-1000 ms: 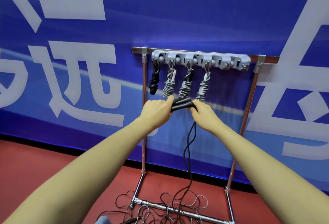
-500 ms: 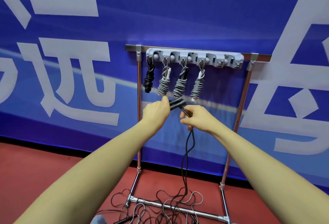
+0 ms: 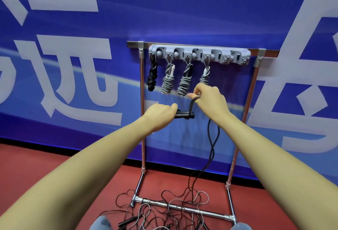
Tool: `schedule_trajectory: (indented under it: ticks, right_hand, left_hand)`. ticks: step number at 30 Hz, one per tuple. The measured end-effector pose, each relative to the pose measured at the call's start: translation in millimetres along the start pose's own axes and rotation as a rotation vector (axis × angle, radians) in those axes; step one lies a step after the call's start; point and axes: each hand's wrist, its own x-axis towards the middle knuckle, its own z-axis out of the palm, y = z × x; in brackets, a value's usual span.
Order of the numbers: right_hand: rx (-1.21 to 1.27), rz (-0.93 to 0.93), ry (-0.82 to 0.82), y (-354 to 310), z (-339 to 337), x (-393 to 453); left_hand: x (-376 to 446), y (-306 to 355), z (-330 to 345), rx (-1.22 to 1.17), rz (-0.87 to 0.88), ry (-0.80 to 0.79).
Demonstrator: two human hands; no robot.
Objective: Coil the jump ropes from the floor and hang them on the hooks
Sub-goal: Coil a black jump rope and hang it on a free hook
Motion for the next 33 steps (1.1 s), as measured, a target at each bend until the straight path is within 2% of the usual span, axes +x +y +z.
schedule_trajectory:
  ticks: [1, 3, 6, 8, 11, 15, 17, 21, 27, 30, 33]
  right_hand:
    - [0.103, 0.101, -0.078, 1, -1, 4]
    - [0.192, 0.157, -0.139, 6, 0, 10]
    - [0.238, 0.209, -0.202, 18, 2, 10]
    - [0.274, 0.233, -0.230, 21, 7, 4]
    - [0.324, 0.223, -0.240, 20, 12, -3]
    - [0.316, 0.271, -0.233, 22, 17, -8]
    - [0.329, 0.277, -0.247, 24, 21, -12]
    - [0.275, 0.235, -0.307, 18, 18, -16]
    - [0.262, 0.150, -0.436, 6, 7, -25]
    - [0.006, 0.003, -0.408, 5, 1, -27]
    - [-0.388, -0.252, -0.245, -2, -7, -25]
  left_hand:
    - [-2, 2, -2, 0.015, 0.040, 0.009]
    - [-4, 2, -2, -0.012, 0.086, 0.051]
    - [-6, -6, 2, -0.133, 0.197, 0.236]
    - [-2, -9, 2, -0.127, 0.241, 0.412]
    - [5, -3, -12, -0.133, 0.215, 0.599]
    - [14, 1, -16, -0.167, 0.057, 0.656]
    - [16, 5, -17, -0.185, -0.053, 0.588]
    - [18, 19, -26, -0.231, -0.266, 0.193]
    - [19, 21, -18, -0.272, -0.324, 0.063]
    - [16, 16, -11, -0.240, -0.285, 0.021]
    - [14, 8, -1, -0.155, -0.194, -0.015]
